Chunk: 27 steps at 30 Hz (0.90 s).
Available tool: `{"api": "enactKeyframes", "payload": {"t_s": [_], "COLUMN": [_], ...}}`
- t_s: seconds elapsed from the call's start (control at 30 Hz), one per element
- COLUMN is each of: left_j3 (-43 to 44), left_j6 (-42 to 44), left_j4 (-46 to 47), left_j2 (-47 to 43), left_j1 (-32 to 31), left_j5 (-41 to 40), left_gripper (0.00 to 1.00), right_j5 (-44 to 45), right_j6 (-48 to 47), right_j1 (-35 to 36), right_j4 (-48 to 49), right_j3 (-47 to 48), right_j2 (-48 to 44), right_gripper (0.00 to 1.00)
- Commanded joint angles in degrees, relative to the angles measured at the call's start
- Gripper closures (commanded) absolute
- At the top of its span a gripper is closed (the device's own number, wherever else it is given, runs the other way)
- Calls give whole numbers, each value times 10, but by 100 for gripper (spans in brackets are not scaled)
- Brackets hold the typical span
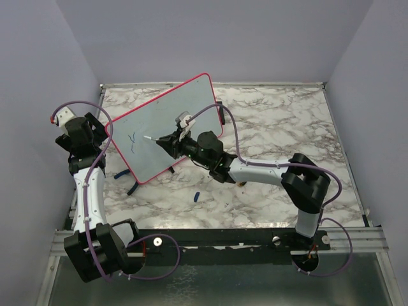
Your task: Write a sentence on the whiteboard
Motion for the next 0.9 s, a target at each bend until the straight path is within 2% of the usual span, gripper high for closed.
{"api": "enactKeyframes", "payload": {"t_s": [0.0,0.6,0.87], "left_j3": [-7,-7,-7], "left_j6": [7,7,7], "left_j4": [12,12,12], "left_j2": [-3,-3,-5], "left_j1": [3,3,3], "left_j5": [12,14,13], "left_gripper": [6,6,6], "right_j5": [5,-15,-23], "right_j6": [-6,-5,3], "right_j1": [-3,-4,-4], "right_j4": [13,-10,-12], "right_j3": [28,69,55], "right_j2": [20,59,57], "right_gripper": [99,99,99]}}
